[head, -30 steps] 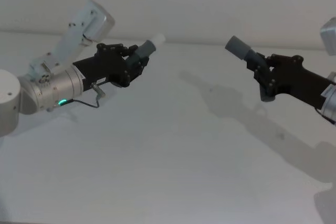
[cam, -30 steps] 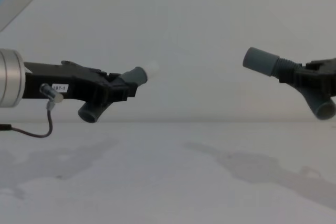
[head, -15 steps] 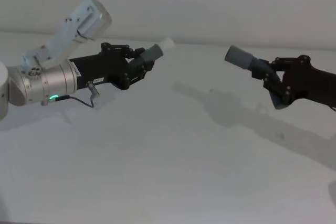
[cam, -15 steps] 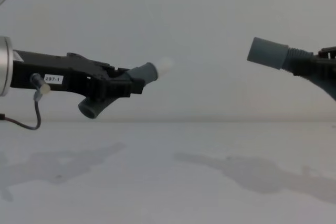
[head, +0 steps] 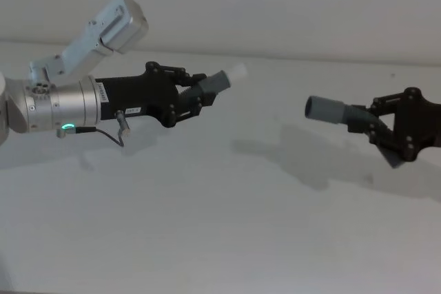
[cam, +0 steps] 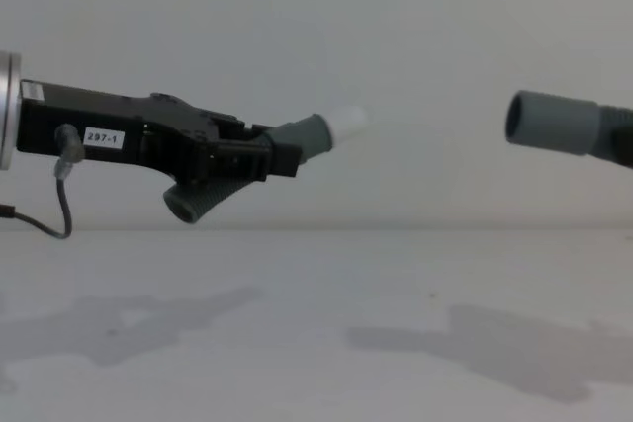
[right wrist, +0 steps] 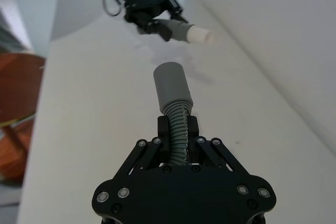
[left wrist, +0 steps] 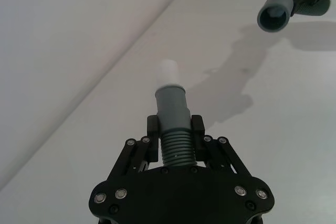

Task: Use both hands to pick up one end of the pipe from the table, align the ends, and insert them.

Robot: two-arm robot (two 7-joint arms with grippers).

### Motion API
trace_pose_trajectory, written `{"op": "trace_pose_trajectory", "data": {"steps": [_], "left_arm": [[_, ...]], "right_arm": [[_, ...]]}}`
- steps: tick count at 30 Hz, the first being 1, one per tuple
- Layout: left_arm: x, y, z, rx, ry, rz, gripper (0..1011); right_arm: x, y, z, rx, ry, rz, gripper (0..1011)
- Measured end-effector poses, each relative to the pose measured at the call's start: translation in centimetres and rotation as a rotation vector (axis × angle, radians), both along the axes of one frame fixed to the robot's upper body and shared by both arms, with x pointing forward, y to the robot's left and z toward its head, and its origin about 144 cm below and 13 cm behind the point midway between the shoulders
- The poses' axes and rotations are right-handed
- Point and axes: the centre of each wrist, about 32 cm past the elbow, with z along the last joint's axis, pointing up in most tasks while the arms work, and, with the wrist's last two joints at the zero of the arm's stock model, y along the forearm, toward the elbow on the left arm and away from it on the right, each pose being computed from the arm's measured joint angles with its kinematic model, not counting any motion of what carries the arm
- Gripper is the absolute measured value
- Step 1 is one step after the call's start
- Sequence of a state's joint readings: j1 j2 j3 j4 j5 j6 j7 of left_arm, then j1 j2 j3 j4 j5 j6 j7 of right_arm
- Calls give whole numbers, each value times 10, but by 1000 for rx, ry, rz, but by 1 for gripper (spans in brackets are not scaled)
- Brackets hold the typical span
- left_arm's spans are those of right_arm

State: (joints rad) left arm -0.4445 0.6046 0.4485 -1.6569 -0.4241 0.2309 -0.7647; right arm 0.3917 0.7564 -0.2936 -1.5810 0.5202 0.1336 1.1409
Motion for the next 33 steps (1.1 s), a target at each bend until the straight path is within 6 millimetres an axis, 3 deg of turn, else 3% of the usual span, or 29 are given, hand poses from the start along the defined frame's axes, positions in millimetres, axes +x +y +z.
{"op": "trace_pose_trajectory", "data": {"steps": [16, 33], "left_arm": [[2, -1, 3, -21, 38, -97, 354], [3, -2, 6, -13, 46, -125, 354]], "right_arm": [[5, -21, 15, -58, 52, 139, 185], [6, -26, 19, -71, 66, 171, 185]]}}
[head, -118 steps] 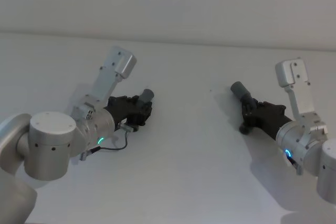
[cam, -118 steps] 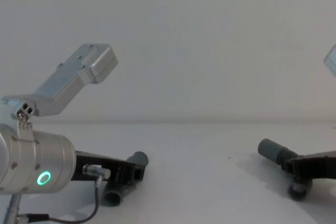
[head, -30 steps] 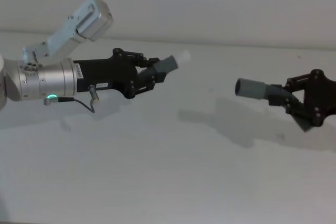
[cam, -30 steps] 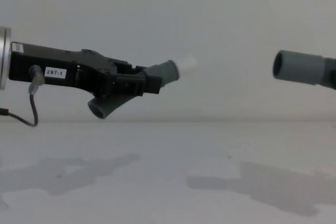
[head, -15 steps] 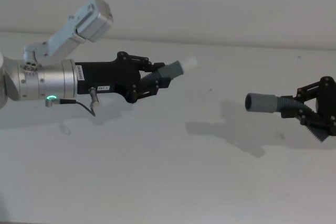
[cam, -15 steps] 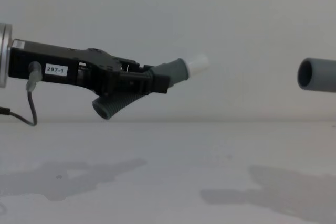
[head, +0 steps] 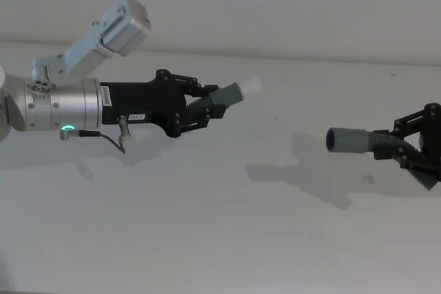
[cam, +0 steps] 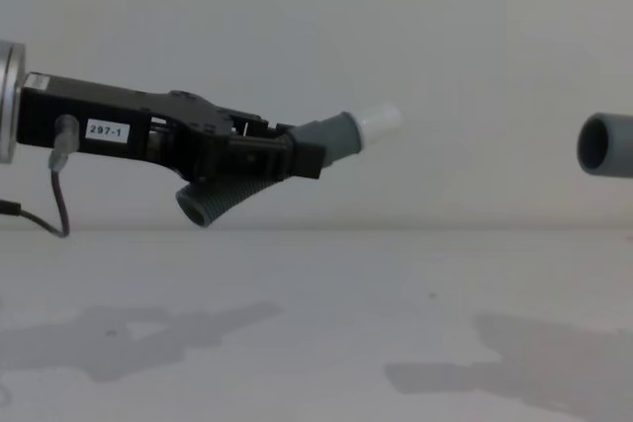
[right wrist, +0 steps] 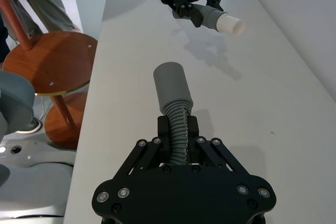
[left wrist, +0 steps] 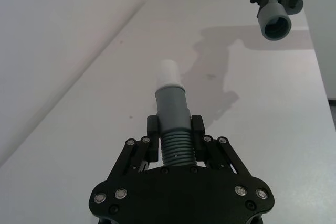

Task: Use both hands to pick up one end of the pipe from the table, align the ends, and insert them.

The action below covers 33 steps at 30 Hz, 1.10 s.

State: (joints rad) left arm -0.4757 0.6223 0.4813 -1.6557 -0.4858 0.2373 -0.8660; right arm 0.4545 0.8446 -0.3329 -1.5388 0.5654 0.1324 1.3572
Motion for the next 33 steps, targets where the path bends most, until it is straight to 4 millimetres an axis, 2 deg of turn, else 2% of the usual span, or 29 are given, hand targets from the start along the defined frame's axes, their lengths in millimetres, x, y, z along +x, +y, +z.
{"op": "trace_pose_trajectory", "data": {"steps": [33], "left_arm": [[14, -18, 37, 177, 51, -276, 354]], "right_arm": [[0, -2, 1, -5, 4, 10, 185]]}}
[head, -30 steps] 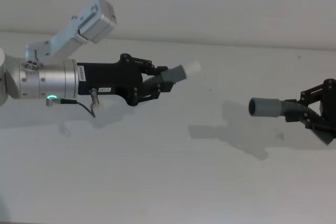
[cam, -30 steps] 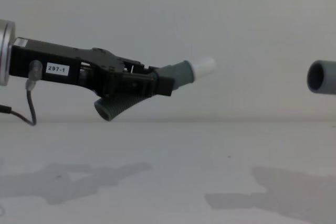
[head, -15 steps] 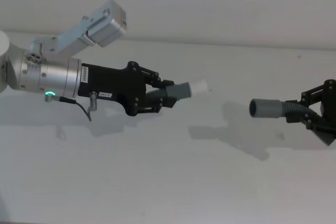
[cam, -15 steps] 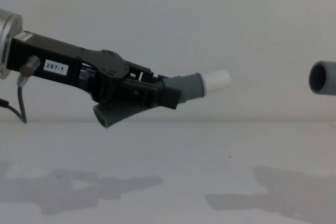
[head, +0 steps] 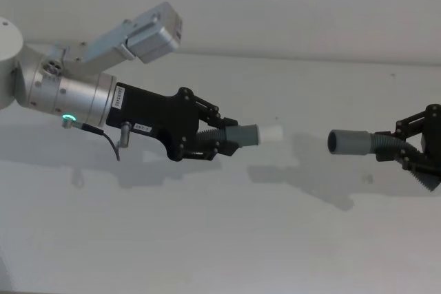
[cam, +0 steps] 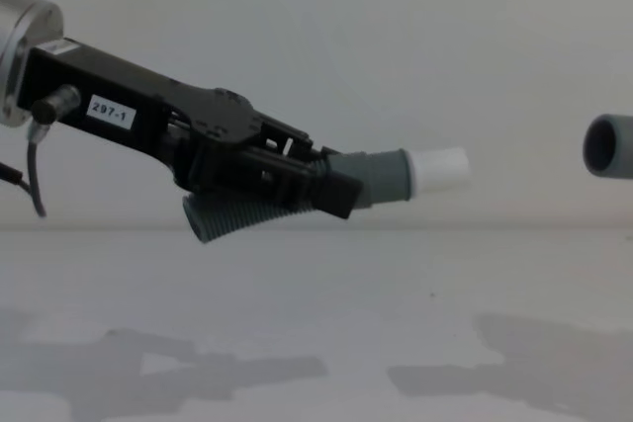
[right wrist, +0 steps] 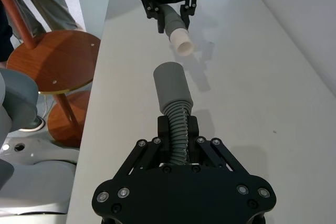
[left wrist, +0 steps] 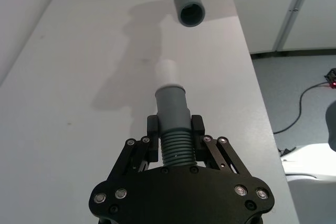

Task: Use both hands to pick up one end of the pipe from the table, align the ends, and insert them.

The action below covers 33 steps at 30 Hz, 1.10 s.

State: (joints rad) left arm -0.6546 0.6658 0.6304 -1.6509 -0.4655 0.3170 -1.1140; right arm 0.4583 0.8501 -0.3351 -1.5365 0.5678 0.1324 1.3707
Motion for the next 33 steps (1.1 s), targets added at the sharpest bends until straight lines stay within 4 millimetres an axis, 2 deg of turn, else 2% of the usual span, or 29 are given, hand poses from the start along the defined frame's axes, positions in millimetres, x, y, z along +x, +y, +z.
{"op": "trace_pose_trajectory", "data": {"steps": [33], "left_arm": [[12, -32, 9, 11, -15, -90, 354]], "right_arm": [[0, 0, 0, 0, 0, 1, 185]]}}
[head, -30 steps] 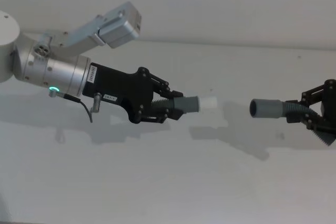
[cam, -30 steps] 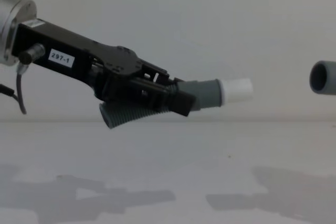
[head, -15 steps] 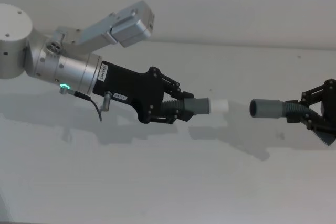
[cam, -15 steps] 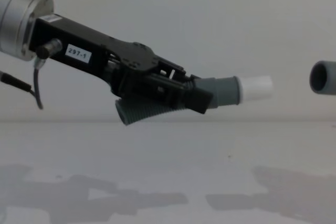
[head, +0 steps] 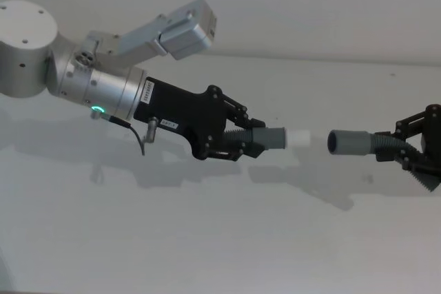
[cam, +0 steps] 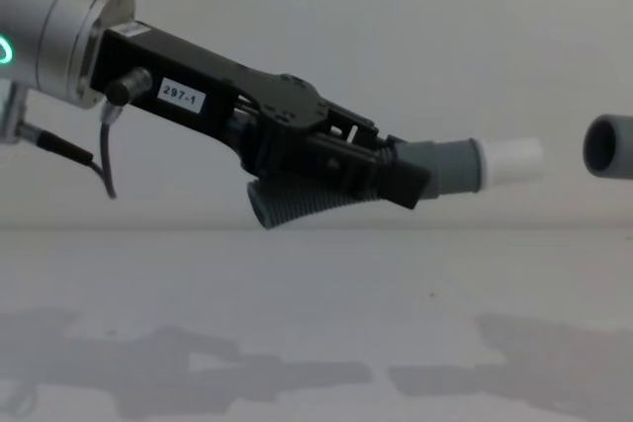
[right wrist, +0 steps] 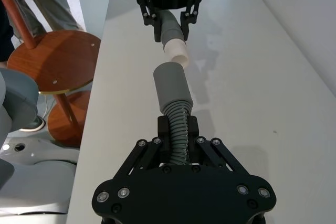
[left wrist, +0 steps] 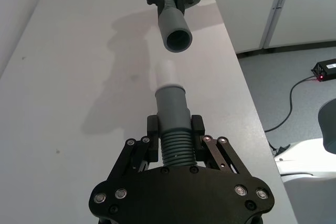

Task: Use both hands to pick up one end of the pipe from the table, align the ends, and insert them.

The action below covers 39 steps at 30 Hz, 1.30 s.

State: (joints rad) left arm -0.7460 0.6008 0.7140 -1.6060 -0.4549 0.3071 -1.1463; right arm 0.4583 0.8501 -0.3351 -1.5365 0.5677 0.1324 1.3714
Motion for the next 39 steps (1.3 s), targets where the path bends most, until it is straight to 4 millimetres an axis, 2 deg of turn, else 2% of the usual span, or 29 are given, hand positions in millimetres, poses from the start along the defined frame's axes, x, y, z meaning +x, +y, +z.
{"op": "trace_pose_trajectory", "data": {"steps": [39], "left_arm": [[9, -17, 1, -12, 0, -49, 354]], "right_arm": [[0, 0, 0, 0, 0, 0, 185]]}}
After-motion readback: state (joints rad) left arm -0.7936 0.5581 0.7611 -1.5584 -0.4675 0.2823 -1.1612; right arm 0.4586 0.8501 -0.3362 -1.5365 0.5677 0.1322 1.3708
